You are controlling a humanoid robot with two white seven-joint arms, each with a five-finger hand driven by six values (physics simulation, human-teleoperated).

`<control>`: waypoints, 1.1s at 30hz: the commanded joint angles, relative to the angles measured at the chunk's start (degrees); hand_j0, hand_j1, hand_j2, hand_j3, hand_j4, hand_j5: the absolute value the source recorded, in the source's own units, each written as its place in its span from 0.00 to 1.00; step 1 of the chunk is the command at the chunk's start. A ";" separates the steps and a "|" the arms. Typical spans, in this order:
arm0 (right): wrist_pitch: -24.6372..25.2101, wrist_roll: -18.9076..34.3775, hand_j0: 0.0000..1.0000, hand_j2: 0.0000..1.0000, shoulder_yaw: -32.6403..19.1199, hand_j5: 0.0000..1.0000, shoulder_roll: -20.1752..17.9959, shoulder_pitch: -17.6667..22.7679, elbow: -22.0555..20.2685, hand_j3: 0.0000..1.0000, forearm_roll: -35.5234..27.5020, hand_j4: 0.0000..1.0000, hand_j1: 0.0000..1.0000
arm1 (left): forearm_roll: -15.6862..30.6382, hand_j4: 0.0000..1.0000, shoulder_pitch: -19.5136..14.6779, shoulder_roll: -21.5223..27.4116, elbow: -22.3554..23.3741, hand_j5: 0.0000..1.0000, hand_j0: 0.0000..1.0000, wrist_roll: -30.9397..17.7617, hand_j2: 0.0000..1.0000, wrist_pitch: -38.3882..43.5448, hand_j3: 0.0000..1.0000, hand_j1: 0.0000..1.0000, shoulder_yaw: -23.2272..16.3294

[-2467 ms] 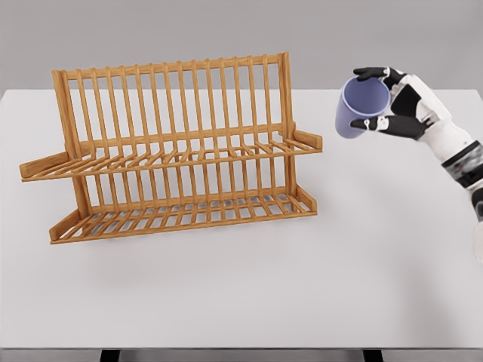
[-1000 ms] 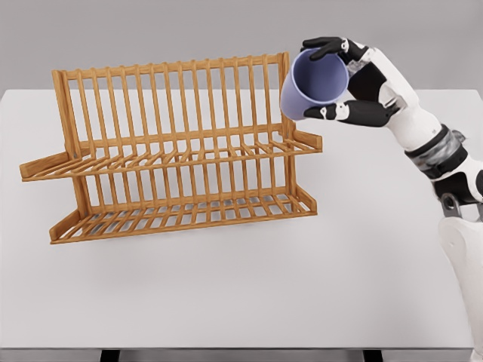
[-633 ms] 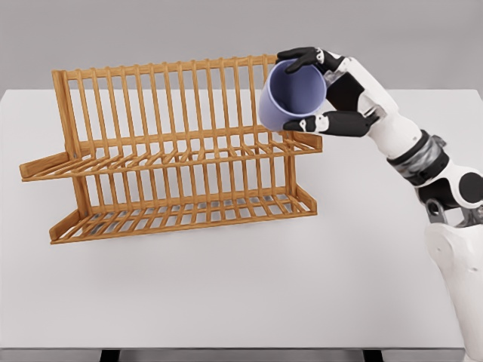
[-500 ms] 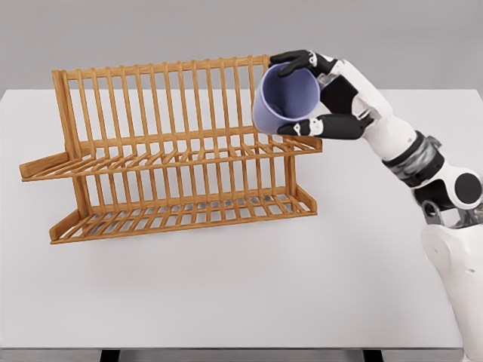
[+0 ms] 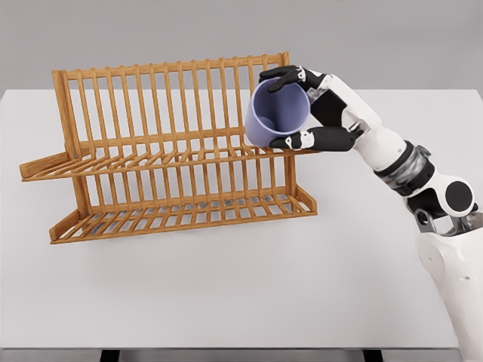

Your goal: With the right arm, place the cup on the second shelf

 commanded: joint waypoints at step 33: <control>-0.50 -0.03 1.00 1.00 -0.61 1.00 -0.72 -0.09 -2.23 1.00 -0.43 1.00 1.00 | -0.02 1.00 0.00 0.00 0.06 1.00 1.00 0.04 1.00 0.02 1.00 1.00 -0.07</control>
